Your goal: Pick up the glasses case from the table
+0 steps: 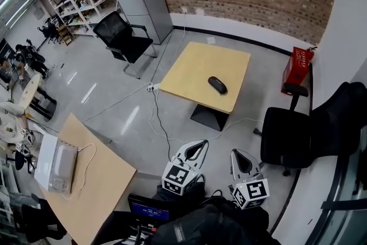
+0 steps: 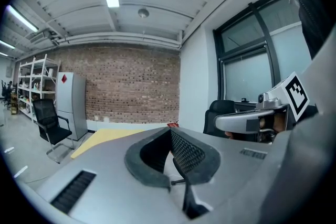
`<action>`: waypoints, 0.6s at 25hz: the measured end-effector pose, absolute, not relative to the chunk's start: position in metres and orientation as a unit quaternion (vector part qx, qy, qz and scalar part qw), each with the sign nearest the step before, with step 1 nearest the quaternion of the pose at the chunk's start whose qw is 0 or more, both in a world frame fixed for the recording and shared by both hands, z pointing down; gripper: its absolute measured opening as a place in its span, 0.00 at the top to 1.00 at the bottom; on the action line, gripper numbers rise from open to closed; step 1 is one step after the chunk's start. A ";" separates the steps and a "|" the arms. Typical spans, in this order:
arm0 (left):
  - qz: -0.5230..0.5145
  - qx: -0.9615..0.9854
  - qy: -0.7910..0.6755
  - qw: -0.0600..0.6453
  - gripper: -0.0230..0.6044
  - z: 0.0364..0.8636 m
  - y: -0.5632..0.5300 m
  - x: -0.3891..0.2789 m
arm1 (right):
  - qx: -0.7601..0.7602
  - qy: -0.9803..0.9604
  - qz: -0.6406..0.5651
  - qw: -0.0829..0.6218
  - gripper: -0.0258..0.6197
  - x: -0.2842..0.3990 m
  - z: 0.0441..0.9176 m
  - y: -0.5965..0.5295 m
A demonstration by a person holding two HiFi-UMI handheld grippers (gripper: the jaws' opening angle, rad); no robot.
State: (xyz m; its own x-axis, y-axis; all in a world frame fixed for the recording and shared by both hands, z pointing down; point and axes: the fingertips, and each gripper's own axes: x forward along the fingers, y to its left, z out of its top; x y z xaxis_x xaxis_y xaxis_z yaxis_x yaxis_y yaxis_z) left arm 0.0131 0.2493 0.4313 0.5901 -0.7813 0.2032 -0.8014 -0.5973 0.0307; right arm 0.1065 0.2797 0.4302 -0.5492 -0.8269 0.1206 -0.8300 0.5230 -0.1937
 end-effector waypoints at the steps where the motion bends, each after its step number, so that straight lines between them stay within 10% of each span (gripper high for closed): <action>1: 0.086 0.889 -0.446 0.060 0.96 0.432 0.248 0.010 | 0.476 -0.872 0.116 0.007 0.96 0.105 0.431 0.277; 15: 0.068 0.904 -0.418 0.061 0.96 0.429 0.150 -0.009 | 0.512 -0.851 0.114 0.015 0.96 0.089 0.426 0.183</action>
